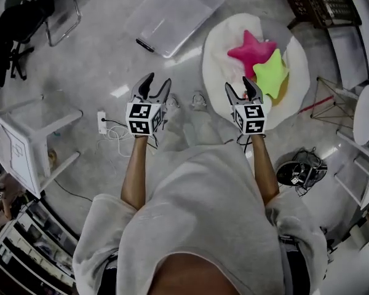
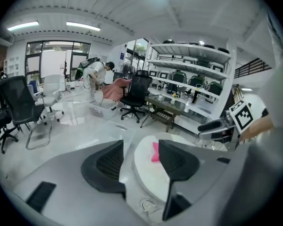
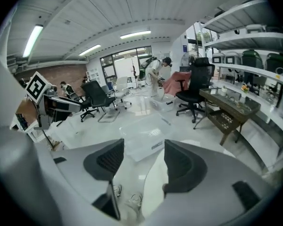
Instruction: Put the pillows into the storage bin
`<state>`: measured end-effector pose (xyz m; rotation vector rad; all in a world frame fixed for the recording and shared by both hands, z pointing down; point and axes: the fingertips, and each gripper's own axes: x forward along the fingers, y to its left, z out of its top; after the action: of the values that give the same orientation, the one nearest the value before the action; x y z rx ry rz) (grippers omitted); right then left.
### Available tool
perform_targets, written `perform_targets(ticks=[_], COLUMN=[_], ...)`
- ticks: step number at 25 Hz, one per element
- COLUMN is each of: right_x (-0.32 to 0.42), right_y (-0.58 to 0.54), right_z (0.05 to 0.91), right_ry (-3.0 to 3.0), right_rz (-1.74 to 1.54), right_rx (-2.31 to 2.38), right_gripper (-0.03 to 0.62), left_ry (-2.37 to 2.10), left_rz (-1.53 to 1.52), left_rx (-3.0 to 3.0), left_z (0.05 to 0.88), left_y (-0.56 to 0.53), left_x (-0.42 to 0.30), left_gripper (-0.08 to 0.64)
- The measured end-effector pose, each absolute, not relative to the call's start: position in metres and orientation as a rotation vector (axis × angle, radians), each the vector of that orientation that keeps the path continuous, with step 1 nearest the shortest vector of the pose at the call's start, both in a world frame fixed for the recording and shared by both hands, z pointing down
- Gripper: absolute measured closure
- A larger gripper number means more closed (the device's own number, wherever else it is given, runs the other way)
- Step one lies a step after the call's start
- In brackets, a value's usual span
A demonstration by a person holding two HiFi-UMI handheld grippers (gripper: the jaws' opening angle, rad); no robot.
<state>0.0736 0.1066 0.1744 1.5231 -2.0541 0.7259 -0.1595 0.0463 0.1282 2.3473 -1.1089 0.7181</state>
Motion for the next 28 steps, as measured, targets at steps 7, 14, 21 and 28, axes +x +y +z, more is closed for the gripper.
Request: perform_targets(ticks=[7, 14, 21, 28], right_x=[0.127, 0.187, 0.205, 0.217], right_y=[0.187, 0.262, 0.314, 0.317], right_z=[0.217, 0.278, 0.347, 0.437], right_ry=[-1.777, -1.506, -1.349, -1.304], right_rz=[0.898, 1.072, 1.222, 1.311], right_rx=[1.781, 1.999, 2.098, 2.116], right_gripper=[0.341, 0.333, 0.297, 0.281], left_ry=[-0.755, -0.444, -0.230, -0.182], left_rz=[0.805, 0.881, 0.952, 0.986], left_rx=[2.491, 2.573, 2.616, 2.584], left_z=[0.168, 0.223, 0.282, 0.359], left_y=[0.048, 0.069, 0.089, 0.094], left_x=[-0.086, 0.000, 0.057, 0.074], left_gripper=[0.330, 0.330, 0.330, 0.330])
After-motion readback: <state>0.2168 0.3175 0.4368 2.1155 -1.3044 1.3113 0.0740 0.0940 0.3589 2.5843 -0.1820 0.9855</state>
